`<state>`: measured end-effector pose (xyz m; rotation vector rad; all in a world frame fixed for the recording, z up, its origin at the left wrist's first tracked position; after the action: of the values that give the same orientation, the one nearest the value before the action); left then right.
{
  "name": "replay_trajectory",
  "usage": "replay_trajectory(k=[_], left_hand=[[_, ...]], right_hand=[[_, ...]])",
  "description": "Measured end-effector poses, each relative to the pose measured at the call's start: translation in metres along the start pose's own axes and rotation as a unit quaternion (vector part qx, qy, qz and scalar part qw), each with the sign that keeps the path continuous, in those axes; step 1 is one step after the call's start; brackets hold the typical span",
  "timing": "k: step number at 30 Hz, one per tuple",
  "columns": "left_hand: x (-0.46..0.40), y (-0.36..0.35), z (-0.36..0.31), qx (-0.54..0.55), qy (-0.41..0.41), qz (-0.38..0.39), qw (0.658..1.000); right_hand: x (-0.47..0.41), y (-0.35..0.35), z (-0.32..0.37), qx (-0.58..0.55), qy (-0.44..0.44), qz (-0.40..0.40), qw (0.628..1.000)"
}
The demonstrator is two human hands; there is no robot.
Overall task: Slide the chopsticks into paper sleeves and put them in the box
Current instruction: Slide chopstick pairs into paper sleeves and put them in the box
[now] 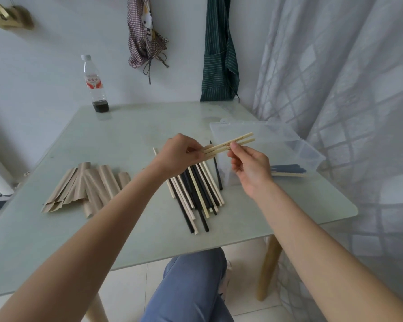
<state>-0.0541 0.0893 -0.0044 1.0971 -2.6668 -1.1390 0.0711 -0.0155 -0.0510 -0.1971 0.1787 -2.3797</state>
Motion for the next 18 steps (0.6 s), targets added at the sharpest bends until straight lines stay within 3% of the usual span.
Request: replay_trajectory(k=[5, 8, 12, 15, 18], left_hand=[[-0.009, -0.009, -0.006, -0.008, 0.003, 0.001, 1.000], [-0.019, -0.022, -0.015, -0.014, 0.003, 0.015, 1.000], [-0.043, -0.050, -0.035, -0.006, 0.007, 0.051, 0.999], [-0.063, -0.073, -0.050, -0.023, 0.002, 0.080, 0.997], [-0.085, -0.102, -0.058, -0.049, 0.007, 0.110, 0.993]], right_hand=[[-0.010, 0.010, 0.003, 0.013, -0.002, 0.008, 1.000], [-0.022, 0.028, 0.011, 0.129, 0.040, -0.043, 0.990], [-0.033, 0.063, 0.041, 0.373, 0.149, -0.203, 0.893], [-0.042, 0.075, 0.056, 0.479, 0.219, -0.198, 0.826], [-0.059, 0.085, 0.051, 0.608, 0.213, -0.129, 0.754]])
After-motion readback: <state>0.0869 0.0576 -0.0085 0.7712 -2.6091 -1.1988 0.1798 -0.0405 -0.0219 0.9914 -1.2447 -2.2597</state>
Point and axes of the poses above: each hand's wrist, its own x-axis away from the middle knuckle, its own y-axis out of the back of the hand, z = x × y, the point moved 7 cm from there along -x, towards the middle knuckle, and after that the axes turned 11 degrees about x, right-handed, at the moved point
